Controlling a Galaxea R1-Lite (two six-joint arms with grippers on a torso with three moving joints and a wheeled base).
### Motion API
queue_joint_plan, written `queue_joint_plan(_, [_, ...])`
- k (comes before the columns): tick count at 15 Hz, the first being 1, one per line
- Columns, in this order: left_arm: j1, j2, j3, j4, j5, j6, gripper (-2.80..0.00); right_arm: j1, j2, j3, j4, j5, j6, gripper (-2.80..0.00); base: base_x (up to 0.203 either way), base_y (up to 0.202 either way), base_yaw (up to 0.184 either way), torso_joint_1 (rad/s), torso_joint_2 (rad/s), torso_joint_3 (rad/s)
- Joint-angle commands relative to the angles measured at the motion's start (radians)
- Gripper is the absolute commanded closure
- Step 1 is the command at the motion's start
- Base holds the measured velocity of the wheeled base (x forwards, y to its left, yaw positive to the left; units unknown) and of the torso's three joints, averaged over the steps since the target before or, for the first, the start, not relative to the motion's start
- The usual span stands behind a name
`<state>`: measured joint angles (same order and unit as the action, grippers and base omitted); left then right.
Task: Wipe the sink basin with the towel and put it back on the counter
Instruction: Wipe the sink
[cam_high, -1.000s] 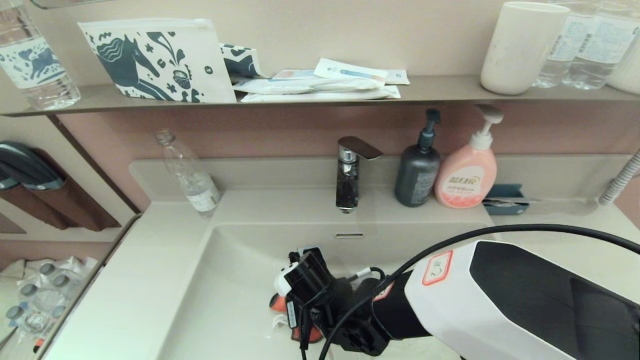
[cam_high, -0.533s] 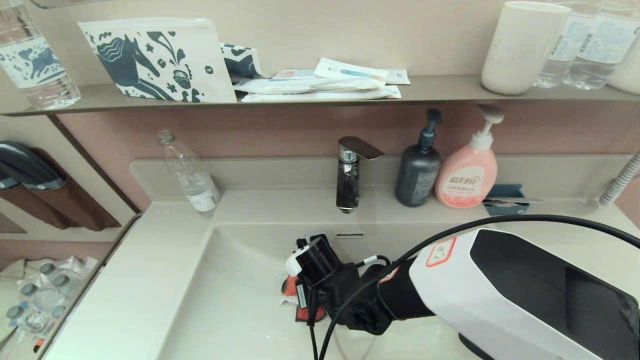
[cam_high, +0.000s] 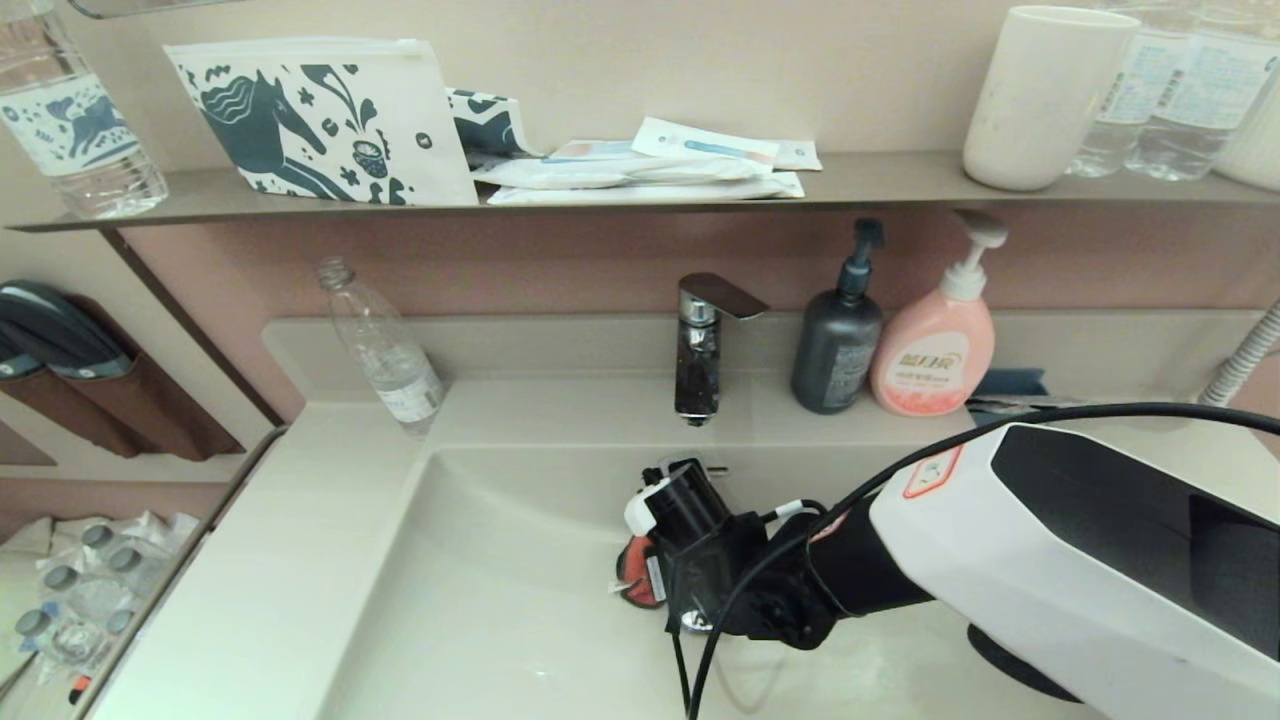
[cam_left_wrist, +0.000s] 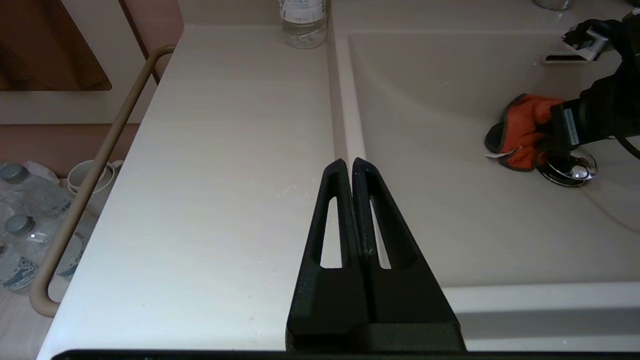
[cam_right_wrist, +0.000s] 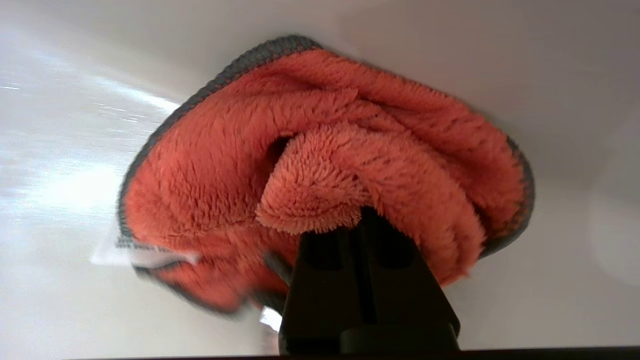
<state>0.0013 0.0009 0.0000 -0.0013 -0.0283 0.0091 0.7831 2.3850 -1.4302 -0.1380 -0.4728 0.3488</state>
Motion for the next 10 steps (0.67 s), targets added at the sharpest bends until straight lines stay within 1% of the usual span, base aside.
queue_joint_plan(1, [0.000, 0.001, 0.000, 0.000, -0.001, 0.000, 0.00, -0.033, -0.054, 0.067, 0.006, -0.038, -0.019, 0.00, 0.000, 0.000, 0.000, 0.000, 0.00, 0.000])
queue_joint_plan(3, [0.000, 0.001, 0.000, 0.000, 0.000, 0.000, 0.00, -0.049, -0.077, 0.113, 0.005, -0.068, -0.028, 0.00, 0.000, 0.000, 0.000, 0.000, 0.00, 0.000])
queue_joint_plan(6, [0.000, 0.001, 0.000, 0.000, -0.001, 0.000, 0.00, -0.069, -0.141, 0.226, 0.006, -0.077, -0.032, 0.00, 0.000, 0.000, 0.000, 0.000, 0.00, 0.000])
queue_joint_plan(8, [0.000, 0.001, 0.000, 0.000, -0.001, 0.000, 0.00, -0.090, -0.182, 0.281, 0.007, -0.101, -0.055, 0.00, 0.000, 0.000, 0.000, 0.000, 0.00, 0.000])
queue_joint_plan(10, [0.000, 0.001, 0.000, 0.000, -0.001, 0.000, 0.00, -0.110, -0.232, 0.325, 0.012, -0.108, -0.083, 0.00, 0.000, 0.000, 0.000, 0.000, 0.00, 0.000])
